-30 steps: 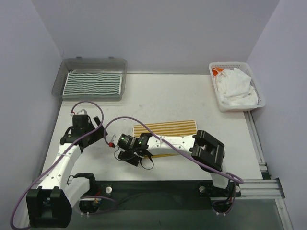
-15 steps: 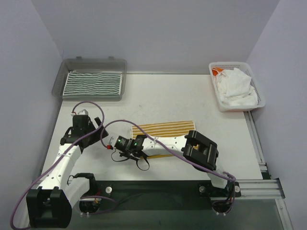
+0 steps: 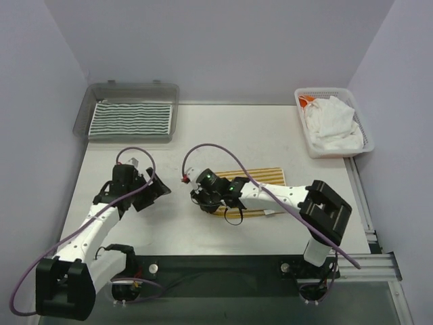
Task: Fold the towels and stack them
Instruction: Neatly place the folded towel into the bin
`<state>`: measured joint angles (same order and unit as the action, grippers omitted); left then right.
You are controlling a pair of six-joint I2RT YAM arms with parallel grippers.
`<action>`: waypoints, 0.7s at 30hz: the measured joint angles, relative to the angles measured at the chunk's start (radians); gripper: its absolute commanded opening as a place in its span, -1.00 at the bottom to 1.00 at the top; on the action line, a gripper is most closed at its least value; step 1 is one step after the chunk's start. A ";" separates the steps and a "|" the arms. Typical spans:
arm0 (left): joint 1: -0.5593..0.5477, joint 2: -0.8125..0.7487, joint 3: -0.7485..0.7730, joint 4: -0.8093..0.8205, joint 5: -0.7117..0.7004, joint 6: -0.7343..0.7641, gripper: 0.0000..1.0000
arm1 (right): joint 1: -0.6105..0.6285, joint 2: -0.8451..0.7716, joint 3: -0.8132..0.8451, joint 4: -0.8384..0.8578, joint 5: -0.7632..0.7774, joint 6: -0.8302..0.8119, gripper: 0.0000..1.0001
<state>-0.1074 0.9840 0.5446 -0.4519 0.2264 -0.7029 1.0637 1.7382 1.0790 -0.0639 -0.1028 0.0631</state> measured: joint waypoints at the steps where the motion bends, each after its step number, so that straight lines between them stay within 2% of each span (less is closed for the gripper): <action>1: -0.035 0.010 0.000 0.023 0.006 -0.024 0.95 | -0.029 -0.035 -0.021 0.024 -0.016 0.021 -1.00; 5: -0.183 0.079 0.000 0.137 0.018 -0.127 0.95 | -0.067 -0.097 -0.054 0.109 -0.050 0.072 -1.00; 8: -0.245 0.143 0.000 0.218 0.018 -0.195 0.95 | -0.068 -0.108 -0.075 0.151 -0.074 0.100 -1.00; 21: -0.374 0.402 0.006 0.471 -0.020 -0.372 0.95 | -0.069 -0.108 -0.115 0.227 -0.097 0.166 -1.00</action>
<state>-0.4816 1.3865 0.5510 0.0193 0.2062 -1.0752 0.9951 1.6302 0.9642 0.1631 -0.1997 0.2287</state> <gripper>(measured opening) 0.975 0.098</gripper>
